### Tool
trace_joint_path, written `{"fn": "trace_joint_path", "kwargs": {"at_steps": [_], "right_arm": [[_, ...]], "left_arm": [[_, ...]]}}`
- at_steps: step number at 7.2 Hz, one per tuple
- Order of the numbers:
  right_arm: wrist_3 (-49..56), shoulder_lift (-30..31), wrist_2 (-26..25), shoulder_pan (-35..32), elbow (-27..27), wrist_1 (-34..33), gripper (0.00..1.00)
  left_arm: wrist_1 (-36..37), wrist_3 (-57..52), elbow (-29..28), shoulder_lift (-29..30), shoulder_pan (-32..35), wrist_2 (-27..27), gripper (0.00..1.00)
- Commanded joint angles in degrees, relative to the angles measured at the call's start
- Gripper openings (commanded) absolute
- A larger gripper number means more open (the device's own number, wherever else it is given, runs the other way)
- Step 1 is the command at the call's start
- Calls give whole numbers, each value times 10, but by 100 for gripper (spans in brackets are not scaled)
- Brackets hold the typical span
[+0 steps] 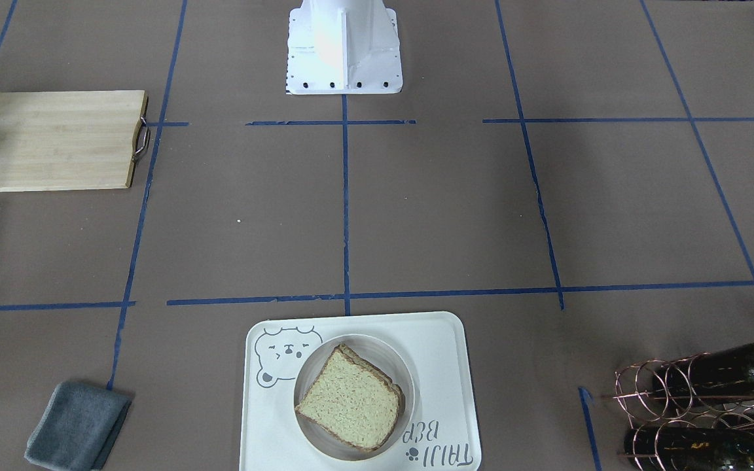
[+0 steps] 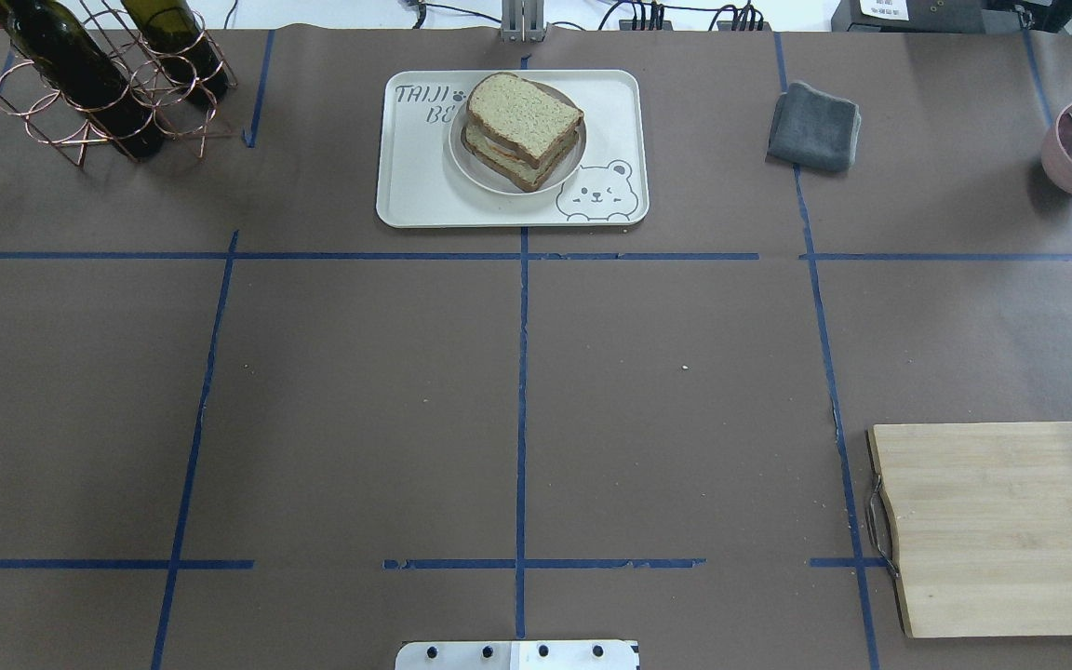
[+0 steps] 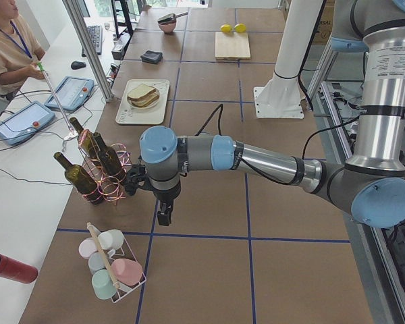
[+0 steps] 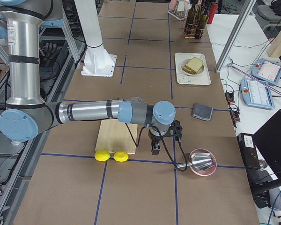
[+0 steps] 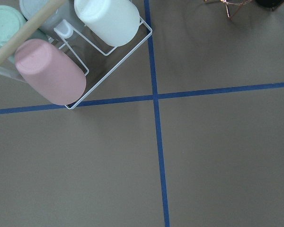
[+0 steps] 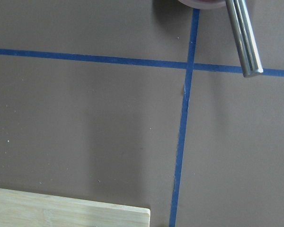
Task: Make sandwich and place on tray
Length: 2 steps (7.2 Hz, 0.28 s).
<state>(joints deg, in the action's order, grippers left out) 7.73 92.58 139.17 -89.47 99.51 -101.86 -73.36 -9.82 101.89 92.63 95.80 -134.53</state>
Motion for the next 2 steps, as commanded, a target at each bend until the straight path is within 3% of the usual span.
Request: {"fn": "trace_joint_path", "kwargs": {"at_steps": [1, 2], "right_arm": [[0, -1, 0, 1, 1, 3, 100], [0, -2, 0, 1, 1, 3, 100]], "left_arm": [[4, 5, 1, 4, 0, 1, 100], [10, 5, 1, 12, 0, 1, 100]]}}
